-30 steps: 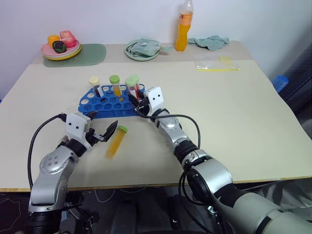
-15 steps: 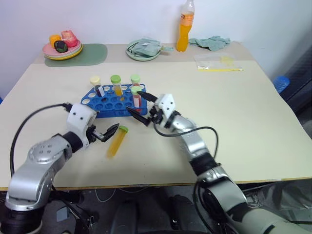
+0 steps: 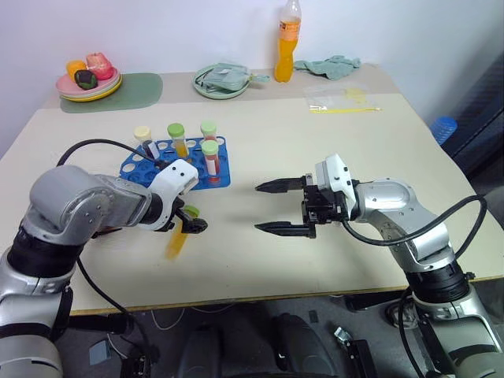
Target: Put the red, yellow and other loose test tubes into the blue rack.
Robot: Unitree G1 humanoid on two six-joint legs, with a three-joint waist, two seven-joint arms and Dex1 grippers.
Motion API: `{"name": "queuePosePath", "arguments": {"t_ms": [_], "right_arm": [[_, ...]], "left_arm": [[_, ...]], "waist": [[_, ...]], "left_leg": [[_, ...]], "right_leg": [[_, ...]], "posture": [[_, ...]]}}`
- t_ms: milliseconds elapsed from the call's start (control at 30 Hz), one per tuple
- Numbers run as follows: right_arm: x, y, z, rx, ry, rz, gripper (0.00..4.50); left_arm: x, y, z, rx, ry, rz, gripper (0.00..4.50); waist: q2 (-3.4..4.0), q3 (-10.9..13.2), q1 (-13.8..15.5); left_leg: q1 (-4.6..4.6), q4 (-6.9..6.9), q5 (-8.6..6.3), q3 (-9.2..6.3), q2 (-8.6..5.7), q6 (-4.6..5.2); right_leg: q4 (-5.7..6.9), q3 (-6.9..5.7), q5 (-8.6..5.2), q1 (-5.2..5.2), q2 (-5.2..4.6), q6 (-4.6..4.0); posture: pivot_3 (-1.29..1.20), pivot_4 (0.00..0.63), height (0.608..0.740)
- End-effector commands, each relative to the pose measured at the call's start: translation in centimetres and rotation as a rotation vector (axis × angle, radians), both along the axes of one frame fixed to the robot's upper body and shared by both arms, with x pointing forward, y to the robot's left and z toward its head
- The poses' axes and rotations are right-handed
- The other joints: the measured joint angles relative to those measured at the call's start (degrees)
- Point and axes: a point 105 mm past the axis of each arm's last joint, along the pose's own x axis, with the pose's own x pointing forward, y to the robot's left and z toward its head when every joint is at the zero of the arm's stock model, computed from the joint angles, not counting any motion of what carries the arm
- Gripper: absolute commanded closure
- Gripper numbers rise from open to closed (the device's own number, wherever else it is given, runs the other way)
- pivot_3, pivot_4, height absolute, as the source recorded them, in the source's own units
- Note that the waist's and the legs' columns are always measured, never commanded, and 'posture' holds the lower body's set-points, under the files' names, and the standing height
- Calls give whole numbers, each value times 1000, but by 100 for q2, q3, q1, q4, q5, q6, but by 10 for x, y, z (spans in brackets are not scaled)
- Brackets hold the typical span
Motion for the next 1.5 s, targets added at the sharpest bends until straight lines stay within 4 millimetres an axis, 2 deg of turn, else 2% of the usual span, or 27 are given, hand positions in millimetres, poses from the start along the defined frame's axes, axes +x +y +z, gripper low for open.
{"name": "queuePosePath", "arguments": {"t_ms": [33,233,367,467,633,733,800,833,900,967,1067,1167,1233,1300,1367,1500], "right_arm": [[-8,-2,0,-3,-40,-16,803],[-15,4,-6,20,-37,-39,803],[-17,7,-7,24,-38,-44,803],[-17,10,-8,27,-41,-43,734],[-18,12,-8,29,-38,-32,734],[-19,14,-7,32,-37,-28,734],[-20,14,-7,34,-38,-27,734],[-19,14,-6,39,-37,-30,734],[-15,13,-3,62,-32,-59,734],[-9,13,-2,87,-19,-93,734],[4,19,-6,123,-4,-171,734],[18,25,-12,159,8,-241,734],[21,30,-16,174,23,-255,734],[24,35,-15,192,29,-266,734],[27,39,-13,205,27,-276,734],[29,44,-10,222,15,-291,734]], "left_arm": [[4,5,1,34,34,36,0],[3,1,-16,9,145,85,0],[-1,-7,-25,31,155,76,0],[2,-5,-29,54,121,115,730],[0,-1,-21,55,68,126,3160],[1,7,-11,60,9,145,3160],[3,14,8,52,-98,148,3160],[3,18,22,54,-197,126,3160],[2,16,57,-66,-470,51,3160],[0,24,87,-131,-739,26,3160],[6,36,105,-281,-952,105,3160],[30,45,108,-308,-1156,291,3160],[45,40,104,-308,-1290,393,3160],[55,16,97,-304,-1398,342,3160],[65,-5,81,-309,-1433,294,3160],[78,-23,58,-396,-1401,270,3160]], "waist": [[-1,0,66],[-1,0,129],[0,-1,133],[5,-4,164],[4,-4,172],[2,-3,169],[-1,-1,147],[-6,2,110],[-1,4,70],[6,2,105],[3,1,224],[1,0,325],[-3,-4,371],[-11,-7,394],[-12,-7,409],[-9,-9,373]], "left_leg": [[-2,1,0,1,-1,0],[-16,9,1,2,-5,-1],[-16,12,1,2,-6,-2],[-12,12,1,3,-9,-2],[-13,13,2,4,-11,-4],[-13,12,3,4,-11,-6],[-13,12,4,3,-10,-7],[-14,12,4,3,-10,-7],[-17,4,7,5,-5,-12],[-8,-19,18,19,-5,-33],[0,-30,31,20,-7,-56],[-11,-1,30,16,-8,-53],[-16,15,29,16,-16,-51],[-24,19,27,17,-19,-49],[-27,18,27,17,-19,-47],[-35,11,25,16,-16,-44]], "right_leg": [[-2,0,0,-1,-2,0],[-3,-1,0,-8,-8,2],[-2,-1,0,-7,-11,2],[-2,-1,0,-3,-13,2],[-3,-1,0,-3,-15,2],[-3,-1,0,-3,-15,2],[-3,-2,0,-4,-13,2],[-2,-2,0,-7,-12,2],[-3,1,0,-15,-6,0],[-5,12,-2,-23,-11,-4],[-14,9,-14,-12,-16,-26],[-21,8,-15,-3,-14,-29],[-27,11,-14,9,-16,-26],[-32,15,0,7,-15,-3],[-28,16,11,1,-15,14],[-17,14,12,-18,-12,15]], "posture": [[0,150,740],[0,150,740],[0,150,740],[0,150,740],[0,150,740],[0,150,740],[0,150,740],[0,150,740],[0,150,740],[0,150,740],[0,150,740],[0,150,740],[0,150,740],[0,150,740],[0,150,740],[0,150,740]]}}
